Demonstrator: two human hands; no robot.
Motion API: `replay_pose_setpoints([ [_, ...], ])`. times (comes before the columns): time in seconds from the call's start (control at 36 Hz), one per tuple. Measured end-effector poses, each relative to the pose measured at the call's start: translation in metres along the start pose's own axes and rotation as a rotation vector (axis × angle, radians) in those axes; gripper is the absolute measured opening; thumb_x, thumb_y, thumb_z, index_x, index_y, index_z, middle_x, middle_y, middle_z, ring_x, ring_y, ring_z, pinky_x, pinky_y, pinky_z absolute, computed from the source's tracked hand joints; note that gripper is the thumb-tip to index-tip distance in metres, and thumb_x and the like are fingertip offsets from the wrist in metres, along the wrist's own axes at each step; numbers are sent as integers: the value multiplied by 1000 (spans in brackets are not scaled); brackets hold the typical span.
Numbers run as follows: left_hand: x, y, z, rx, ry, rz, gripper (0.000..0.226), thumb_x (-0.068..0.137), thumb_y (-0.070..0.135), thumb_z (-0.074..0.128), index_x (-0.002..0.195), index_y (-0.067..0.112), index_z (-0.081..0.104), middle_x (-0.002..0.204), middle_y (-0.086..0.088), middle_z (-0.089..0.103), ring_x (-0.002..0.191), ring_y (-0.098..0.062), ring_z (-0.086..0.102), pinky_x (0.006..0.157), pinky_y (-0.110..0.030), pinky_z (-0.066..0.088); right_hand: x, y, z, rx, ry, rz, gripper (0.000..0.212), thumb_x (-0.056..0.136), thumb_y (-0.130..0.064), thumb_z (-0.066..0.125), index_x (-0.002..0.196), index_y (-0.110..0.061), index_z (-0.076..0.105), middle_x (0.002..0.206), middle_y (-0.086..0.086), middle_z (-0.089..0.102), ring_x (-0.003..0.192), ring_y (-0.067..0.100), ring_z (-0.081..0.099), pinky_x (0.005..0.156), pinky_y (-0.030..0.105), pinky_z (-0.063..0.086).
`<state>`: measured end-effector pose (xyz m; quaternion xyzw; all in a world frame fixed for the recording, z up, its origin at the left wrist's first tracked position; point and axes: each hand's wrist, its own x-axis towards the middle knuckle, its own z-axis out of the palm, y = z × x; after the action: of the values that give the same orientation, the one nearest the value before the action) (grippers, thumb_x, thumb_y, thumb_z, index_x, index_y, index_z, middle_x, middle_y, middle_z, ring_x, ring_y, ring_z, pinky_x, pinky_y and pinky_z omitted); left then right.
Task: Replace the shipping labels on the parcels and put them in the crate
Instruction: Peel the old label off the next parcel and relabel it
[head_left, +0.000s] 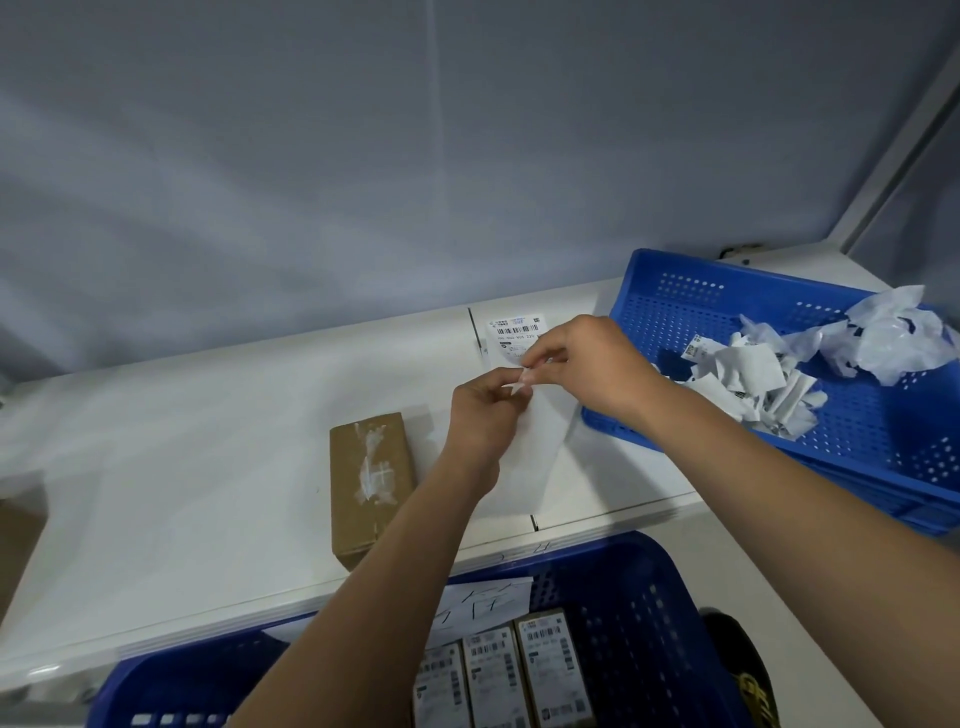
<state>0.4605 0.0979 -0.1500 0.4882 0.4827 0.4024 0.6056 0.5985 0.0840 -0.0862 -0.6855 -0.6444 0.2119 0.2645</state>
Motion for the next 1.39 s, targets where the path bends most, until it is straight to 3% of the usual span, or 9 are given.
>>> replay_pose_setpoints([
  [0.17,-5,3,-5,24,-9,-17,26,97,-2,63,93,21,75,69,5,56,58,-3,49,54,-11,42,1,0,-2,25,-7,-3,15,80,-24,84,94,-19,82,84,-4,74,82,9,66,81,24,52],
  [0.28,-5,2,-8,37,20,-81,18,96,2,66,108,12,76,83,-2,65,67,-13,55,58,-17,46,1,2,-4,51,47,27,2,86,-16,79,87,-16,80,63,-8,64,63,15,62,69,25,49],
  [0.33,-5,1,-7,64,65,-121,19,96,4,67,112,11,75,86,-3,68,63,-13,56,55,-19,46,2,2,-5,95,89,46,3,88,-16,76,87,-13,78,65,-1,67,65,24,66,67,26,53],
  [0.47,-5,0,-6,85,128,-186,14,94,7,70,107,10,74,91,-8,70,68,-19,59,63,-27,49,3,3,-14,99,245,50,7,92,-14,72,92,-11,78,89,-1,74,83,13,66,80,26,52],
  [0.67,-7,4,-14,101,56,-222,17,92,1,69,108,7,73,90,-7,71,72,-20,65,61,-26,53,4,0,-25,92,335,44,8,94,-15,69,91,-13,76,82,-7,67,72,2,58,69,11,44],
  [0.78,-4,18,-20,182,-62,-225,24,87,0,68,102,17,73,89,-4,69,81,-20,62,75,-31,53,2,-4,-21,35,283,-4,8,95,-18,69,95,-15,77,90,-1,73,84,14,66,84,32,55],
  [0.92,5,42,-26,117,-34,-250,21,92,25,68,108,14,76,109,-2,77,104,-24,71,92,-39,55,1,-9,-19,1,220,-40,11,95,-21,68,100,-18,78,99,-1,75,91,16,67,90,36,56],
  [1.17,11,34,-24,30,-14,-235,28,89,23,79,112,8,73,99,-5,73,87,-24,69,79,-33,54,-2,-14,-10,53,195,-40,9,94,-20,70,97,-17,79,95,-2,75,90,13,67,88,31,55],
  [1.39,15,15,-25,94,79,-272,16,82,11,82,96,8,75,92,-11,75,80,-28,69,78,-38,58,3,-11,-18,60,347,17,10,95,-16,68,95,-13,77,87,-3,72,84,15,66,85,35,56],
])
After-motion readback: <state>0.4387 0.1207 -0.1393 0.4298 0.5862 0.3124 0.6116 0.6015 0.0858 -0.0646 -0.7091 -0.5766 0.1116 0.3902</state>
